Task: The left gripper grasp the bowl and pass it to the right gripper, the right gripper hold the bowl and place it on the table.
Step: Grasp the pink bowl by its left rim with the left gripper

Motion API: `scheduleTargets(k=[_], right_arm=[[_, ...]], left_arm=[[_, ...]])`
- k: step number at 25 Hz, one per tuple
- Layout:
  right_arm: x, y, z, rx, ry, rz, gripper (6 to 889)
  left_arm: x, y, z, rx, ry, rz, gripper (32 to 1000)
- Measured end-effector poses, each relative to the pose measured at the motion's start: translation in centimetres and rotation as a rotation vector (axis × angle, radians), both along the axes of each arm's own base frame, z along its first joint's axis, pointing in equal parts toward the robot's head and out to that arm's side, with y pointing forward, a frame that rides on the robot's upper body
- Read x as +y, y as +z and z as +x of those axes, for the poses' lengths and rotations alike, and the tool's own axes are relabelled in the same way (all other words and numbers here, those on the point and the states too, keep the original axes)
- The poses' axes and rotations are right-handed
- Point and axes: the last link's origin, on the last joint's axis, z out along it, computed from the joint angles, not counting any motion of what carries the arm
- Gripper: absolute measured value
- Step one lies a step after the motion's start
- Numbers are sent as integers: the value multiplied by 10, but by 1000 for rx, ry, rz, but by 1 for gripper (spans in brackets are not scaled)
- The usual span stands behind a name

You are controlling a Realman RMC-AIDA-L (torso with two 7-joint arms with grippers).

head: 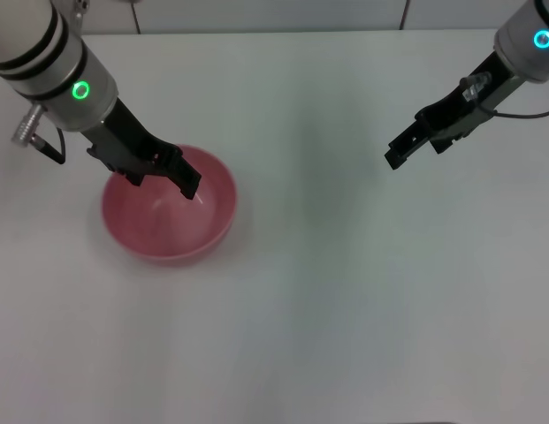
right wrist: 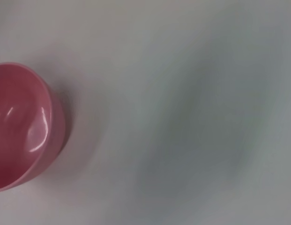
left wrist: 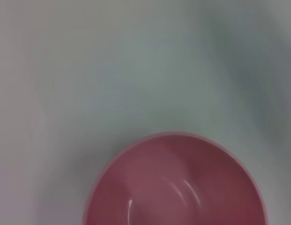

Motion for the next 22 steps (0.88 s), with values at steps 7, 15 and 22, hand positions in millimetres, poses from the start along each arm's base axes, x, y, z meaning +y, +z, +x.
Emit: scheduleTargets(k=[7, 15, 22], right_arm=[[0, 0, 0, 0, 2, -3, 852], [0, 0, 1, 0, 3, -3, 852], [0, 0, 1, 0, 4, -2, 851]], left_arm=[[6, 11, -10, 75, 3, 44, 822], [11, 18, -24, 103, 30, 76, 820], [14, 19, -29, 116, 31, 88, 815]])
